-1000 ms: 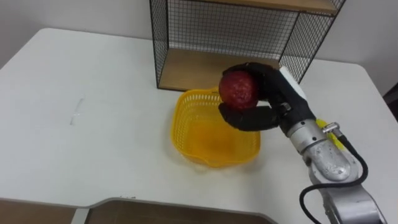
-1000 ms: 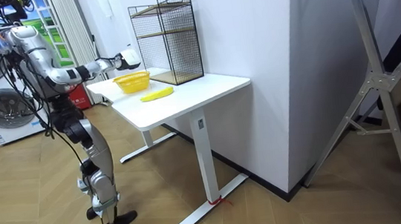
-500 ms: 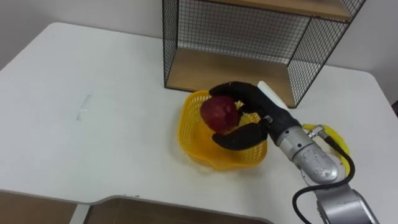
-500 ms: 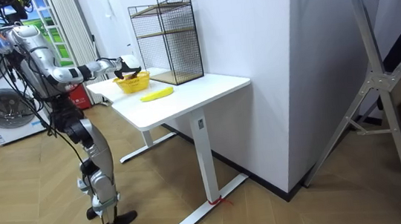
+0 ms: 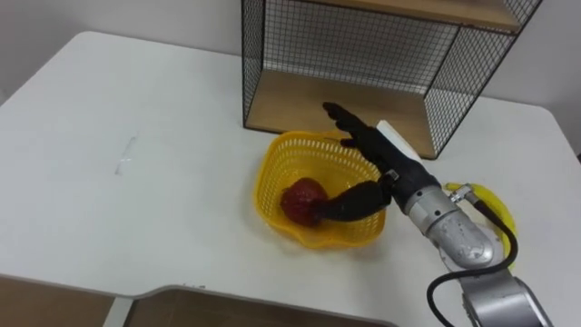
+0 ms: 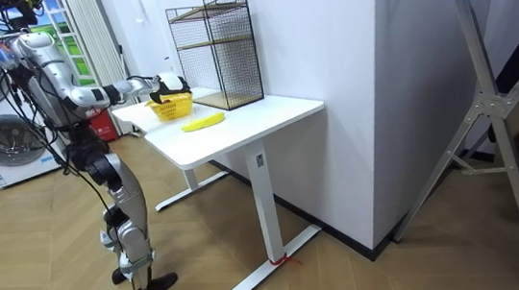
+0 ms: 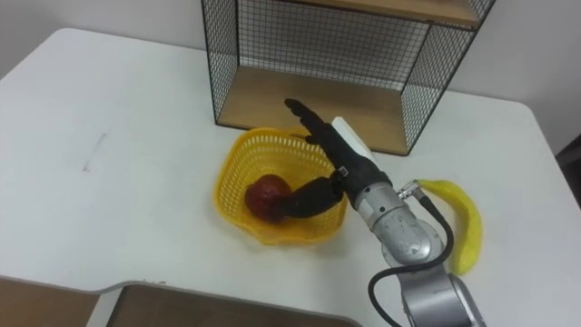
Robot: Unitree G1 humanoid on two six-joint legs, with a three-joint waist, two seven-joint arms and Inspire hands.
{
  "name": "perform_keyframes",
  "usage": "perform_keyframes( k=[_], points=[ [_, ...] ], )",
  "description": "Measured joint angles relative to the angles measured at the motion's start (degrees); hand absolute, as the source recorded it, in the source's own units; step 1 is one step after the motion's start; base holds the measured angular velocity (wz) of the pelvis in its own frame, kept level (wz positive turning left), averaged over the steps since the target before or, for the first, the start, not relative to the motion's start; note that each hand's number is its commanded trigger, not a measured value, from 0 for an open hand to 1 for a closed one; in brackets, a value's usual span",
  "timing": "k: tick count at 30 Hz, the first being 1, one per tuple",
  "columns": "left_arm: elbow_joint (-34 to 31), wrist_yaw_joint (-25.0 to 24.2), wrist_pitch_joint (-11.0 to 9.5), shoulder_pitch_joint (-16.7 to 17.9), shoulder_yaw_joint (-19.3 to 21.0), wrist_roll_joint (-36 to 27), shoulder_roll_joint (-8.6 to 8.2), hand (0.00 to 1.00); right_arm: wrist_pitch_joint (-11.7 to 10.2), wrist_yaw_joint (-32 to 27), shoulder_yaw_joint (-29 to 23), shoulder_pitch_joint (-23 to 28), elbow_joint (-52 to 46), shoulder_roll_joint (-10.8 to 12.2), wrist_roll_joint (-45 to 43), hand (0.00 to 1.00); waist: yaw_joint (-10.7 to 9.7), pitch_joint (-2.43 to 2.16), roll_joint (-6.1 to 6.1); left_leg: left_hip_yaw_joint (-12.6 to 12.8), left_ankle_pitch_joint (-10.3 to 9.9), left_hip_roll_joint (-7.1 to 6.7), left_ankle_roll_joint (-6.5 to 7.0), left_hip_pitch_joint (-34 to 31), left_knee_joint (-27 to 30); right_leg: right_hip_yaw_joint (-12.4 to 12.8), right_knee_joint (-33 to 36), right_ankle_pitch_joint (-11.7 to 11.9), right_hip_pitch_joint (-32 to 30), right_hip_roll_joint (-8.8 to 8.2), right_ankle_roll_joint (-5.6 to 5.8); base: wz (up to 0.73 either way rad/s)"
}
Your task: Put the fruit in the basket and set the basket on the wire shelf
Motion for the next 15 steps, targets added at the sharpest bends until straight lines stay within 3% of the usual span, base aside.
perform_keyframes(
  k=[9,15],
  points=[
    [0.2,0.3,-0.2,0.4,0.7,0.0,-0.01,0.00,-0.1,-2.4,-0.8,0.0,0.1,-0.1,2.7,0.00,-0.1,-0.16,-0.13,0.0,0.0,-0.04,0.04,0.3,0.3,0.1,0.3,0.0,0.2,-0.06,0.00,0.00],
    [0.3,1.1,-1.0,0.6,3.1,0.0,-0.03,0.00,-1.2,-6.9,-7.6,-0.3,-1.7,0.0,4.7,0.00,-0.3,-0.14,-0.13,0.1,0.0,-0.08,0.05,0.1,0.8,0.0,0.2,0.0,0.1,-0.16,0.00,0.00]
  ],
)
